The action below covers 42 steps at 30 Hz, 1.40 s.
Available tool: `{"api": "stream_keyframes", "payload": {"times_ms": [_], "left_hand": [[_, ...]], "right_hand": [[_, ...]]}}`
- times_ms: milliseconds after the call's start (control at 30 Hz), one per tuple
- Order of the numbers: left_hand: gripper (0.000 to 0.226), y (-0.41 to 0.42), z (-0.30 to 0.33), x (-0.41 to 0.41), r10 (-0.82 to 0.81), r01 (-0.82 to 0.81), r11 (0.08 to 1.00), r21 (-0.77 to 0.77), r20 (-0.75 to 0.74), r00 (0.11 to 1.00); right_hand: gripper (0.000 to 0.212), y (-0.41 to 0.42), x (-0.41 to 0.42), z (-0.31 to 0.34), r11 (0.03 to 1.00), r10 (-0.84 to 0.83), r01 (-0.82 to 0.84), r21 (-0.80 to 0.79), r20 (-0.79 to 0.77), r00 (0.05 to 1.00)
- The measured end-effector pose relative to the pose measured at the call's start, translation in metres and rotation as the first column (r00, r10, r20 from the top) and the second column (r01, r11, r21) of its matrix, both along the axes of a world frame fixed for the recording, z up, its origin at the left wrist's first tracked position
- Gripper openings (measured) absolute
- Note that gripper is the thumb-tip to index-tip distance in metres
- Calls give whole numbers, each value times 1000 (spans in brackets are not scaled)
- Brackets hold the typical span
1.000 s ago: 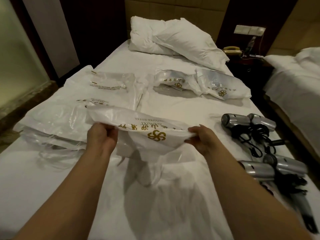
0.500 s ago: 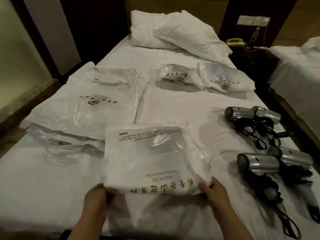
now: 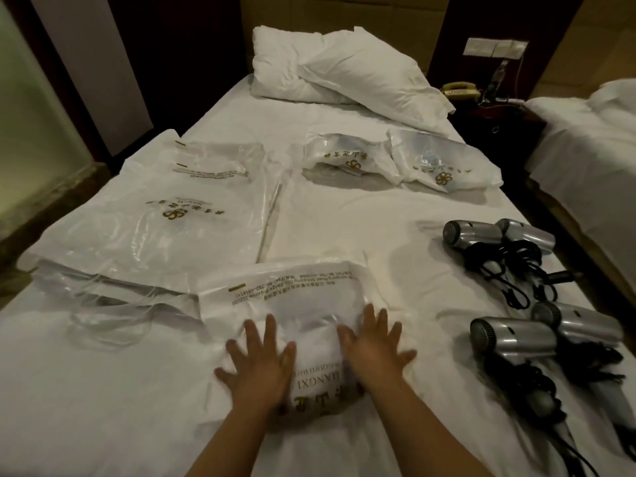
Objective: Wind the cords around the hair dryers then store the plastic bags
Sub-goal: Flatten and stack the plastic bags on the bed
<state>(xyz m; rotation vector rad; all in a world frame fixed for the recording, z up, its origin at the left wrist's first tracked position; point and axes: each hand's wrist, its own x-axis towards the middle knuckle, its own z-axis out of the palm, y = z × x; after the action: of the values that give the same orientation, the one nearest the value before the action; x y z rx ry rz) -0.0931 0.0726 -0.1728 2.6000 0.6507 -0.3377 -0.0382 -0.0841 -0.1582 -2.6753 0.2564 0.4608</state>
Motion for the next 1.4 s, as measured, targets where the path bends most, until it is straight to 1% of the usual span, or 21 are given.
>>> {"api": "stream_keyframes", "payload": {"times_ms": [100, 167, 233, 267, 333, 367, 433, 500, 567, 600, 667, 767, 833, 900, 967, 1000, 1067, 1200, 1267, 1333, 1400], "left_hand": [[67, 7, -8, -4, -66, 70, 996, 56, -70, 995], [82, 12, -5, -9, 59, -52, 994, 100, -76, 995], [104, 14, 6, -13, 297, -291, 953, 82, -68, 953], [111, 15, 11, -13, 366, -364, 931, 41, -65, 928], [119, 14, 19, -10, 455, -455, 884, -110, -33, 890], [120, 15, 19, -6, 512, -503, 831, -235, -27, 859], [106, 16, 20, 1, 584, -517, 680, -520, -42, 811], [60, 12, 24, 2, 558, -419, 538, -732, -64, 827], [18, -1, 36, 2, 497, -342, 311, -887, -155, 854], [12, -8, 43, 3, 446, -314, 213, -925, -194, 874], [16, -17, 50, 12, 361, -259, 110, -960, -204, 910], [17, -17, 56, 33, 296, -190, 114, -975, -150, 943], [18, -16, 55, 54, 235, -127, 154, -980, -89, 968], [24, -14, 50, 82, 201, -84, 173, -981, -48, 978], [37, -13, 42, 114, 165, -88, 219, -972, -52, 985], [37, -11, 38, 131, 162, -95, 241, -966, -56, 985], [29, -4, 29, 171, 180, -107, 300, -948, -54, 982], [22, 15, 16, 258, 203, -61, 389, -919, 21, 979], [23, 22, 9, 304, 238, -41, 423, -905, 68, 969], [28, 25, 0, 348, 257, 6, 455, -890, 138, 956], [44, 26, -5, 379, 305, 49, 466, -883, 213, 928]], "right_hand": [[74, -13, -14, -24, 994, -35, 34, -106, -13, 999], [85, -20, -20, -25, 981, -127, 126, -148, 2, 992], [100, -24, -19, -17, 967, -248, 246, -73, -18, 969], [106, -23, -16, -12, 957, -291, 291, -15, -26, 956], [114, -19, -11, -1, 924, -352, 357, 137, -56, 934], [117, -17, -8, 3, 892, -373, 383, 240, -88, 924], [118, -13, -8, 5, 808, -378, 407, 425, -155, 913], [111, -15, -10, 6, 704, -375, 425, 569, -210, 903], [97, -21, -11, 8, 498, -382, 450, 741, -278, 881], [89, -26, -12, 9, 396, -368, 438, 807, -297, 881], [80, -33, -12, 17, 274, -339, 374, 886, -275, 900], [82, -38, -1, 27, 242, -301, 279, 929, -201, 932], [82, -41, 18, 26, 249, -302, 271, 930, -191, 934], [74, -42, 39, 22, 258, -310, 274, 926, -189, 932], [70, -45, 64, 14, 284, -342, 268, 921, -164, 925], [67, -46, 77, 11, 296, -365, 261, 919, -143, 920], [61, -47, 112, 7, 305, -432, 259, 917, -110, 895], [53, -48, 191, -6, 240, -555, 257, 936, -85, 828], [52, -45, 235, -14, 234, -589, 246, 941, -64, 806], [58, -40, 276, -25, 264, -611, 235, 935, -27, 791], [63, -36, 307, -33, 312, -620, 210, 927, 31, 784]]}}
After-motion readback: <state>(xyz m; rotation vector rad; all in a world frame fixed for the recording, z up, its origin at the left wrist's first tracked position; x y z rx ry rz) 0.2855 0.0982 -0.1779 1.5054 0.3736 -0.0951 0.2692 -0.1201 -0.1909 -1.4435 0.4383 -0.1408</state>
